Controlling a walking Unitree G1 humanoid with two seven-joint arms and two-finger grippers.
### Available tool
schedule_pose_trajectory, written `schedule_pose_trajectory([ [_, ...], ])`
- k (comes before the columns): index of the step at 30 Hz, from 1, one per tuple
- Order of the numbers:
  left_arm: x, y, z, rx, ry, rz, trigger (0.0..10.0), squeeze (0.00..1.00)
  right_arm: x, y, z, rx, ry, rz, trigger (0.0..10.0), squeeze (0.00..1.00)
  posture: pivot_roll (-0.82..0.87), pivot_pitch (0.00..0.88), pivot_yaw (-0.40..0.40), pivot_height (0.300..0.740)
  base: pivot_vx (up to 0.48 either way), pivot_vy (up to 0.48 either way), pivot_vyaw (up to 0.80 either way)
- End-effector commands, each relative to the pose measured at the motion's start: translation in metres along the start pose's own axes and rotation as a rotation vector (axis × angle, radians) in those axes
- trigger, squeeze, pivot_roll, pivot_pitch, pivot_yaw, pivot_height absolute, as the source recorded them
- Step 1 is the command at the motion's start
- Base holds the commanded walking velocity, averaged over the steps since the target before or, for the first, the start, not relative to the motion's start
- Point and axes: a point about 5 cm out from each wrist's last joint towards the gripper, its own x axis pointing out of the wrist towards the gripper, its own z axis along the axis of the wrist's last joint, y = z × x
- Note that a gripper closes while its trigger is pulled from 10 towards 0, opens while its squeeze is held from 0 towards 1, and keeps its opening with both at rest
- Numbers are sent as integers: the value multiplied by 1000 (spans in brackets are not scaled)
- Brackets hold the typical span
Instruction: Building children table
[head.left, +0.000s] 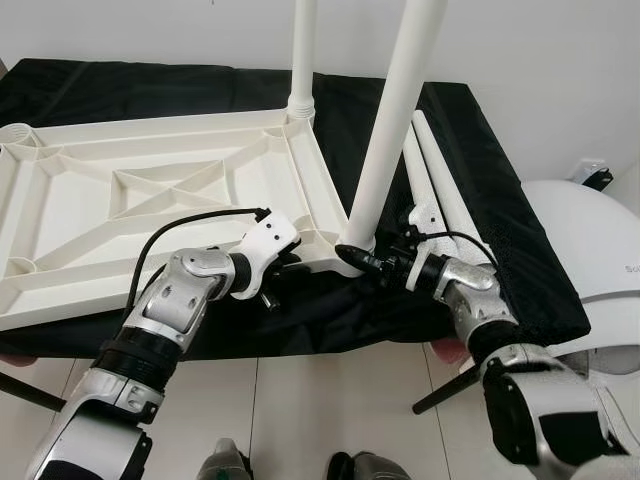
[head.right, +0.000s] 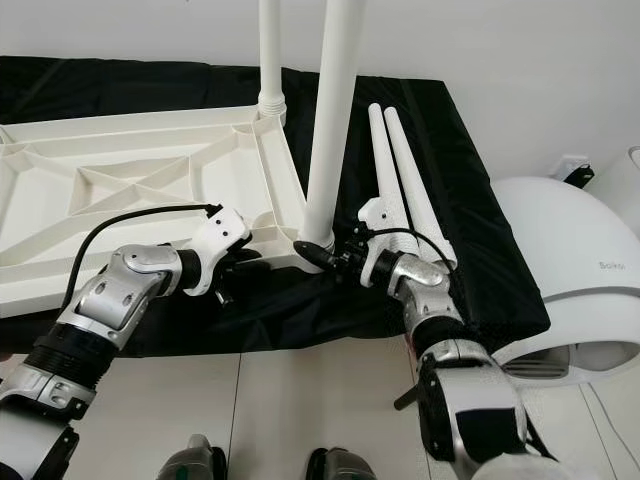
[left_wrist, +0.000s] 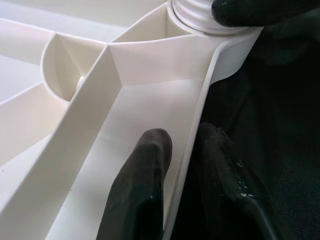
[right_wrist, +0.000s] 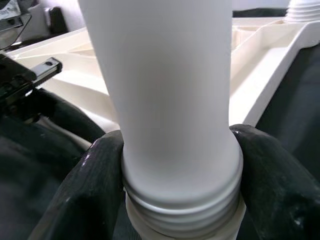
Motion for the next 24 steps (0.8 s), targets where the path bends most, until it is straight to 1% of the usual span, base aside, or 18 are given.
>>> schedule_pose_trajectory([
  [1, 2, -5, -2, -12, 7, -41, 10000, 0, -2, 0, 0, -20, -22, -62, 0, 0, 23, 81, -24, 740, 0, 0, 0],
  [6, 2, -5, -2, -13, 6, -38, 10000, 0, 0, 5, 1, -7, -51, -111, 0, 0, 24, 77, -27, 740, 0, 0, 0],
  [9, 3, -4, -2, -14, 5, -33, 10000, 0, 2, 9, 0, -7, -45, -192, 0, 0, 25, 69, -31, 740, 0, 0, 0],
  [11, 3, -4, -2, -15, 5, -32, 10000, 0, 2, 10, 0, -5, -40, -217, 0, 0, 24, 68, -33, 740, 0, 0, 0],
  [13, 3, -5, -2, -15, 4, -32, 10000, 0, 4, 19, 0, 24, -71, -257, 0, 0, 24, 62, -37, 740, 0, 0, 0],
  [16, 3, -5, -2, -14, 4, -32, 10000, 0, 5, 21, 0, 29, -78, -273, 0, 0, 24, 62, -37, 740, 0, 0, 0],
  [18, 4, -5, -2, -15, 2, -30, 10000, 0, 8, 29, -2, 51, -81, -324, 0, 0, 25, 57, -40, 740, 0, 0, 0],
  [19, 4, -5, -2, -15, 2, -30, 10000, 0, 8, 29, -2, 51, -81, -324, 0, 0, 25, 57, -40, 740, 0, 0, 0],
  [21, 5, -5, -1, -13, 0, -30, 10000, 0, 11, 37, -4, 58, -77, -392, 0, 0, 24, 49, -45, 740, 0, 0, 0],
  [22, 5, -5, -1, -13, -1, -29, 10000, 0, 14, 41, -5, 80, -86, -424, 0, 0, 24, 48, -46, 740, 0, 0, 0],
  [24, 5, -5, -1, -14, -2, -28, 10000, 0, 15, 45, -5, 98, -91, -447, 0, 0, 24, 48, -46, 740, 0, 0, 0],
])
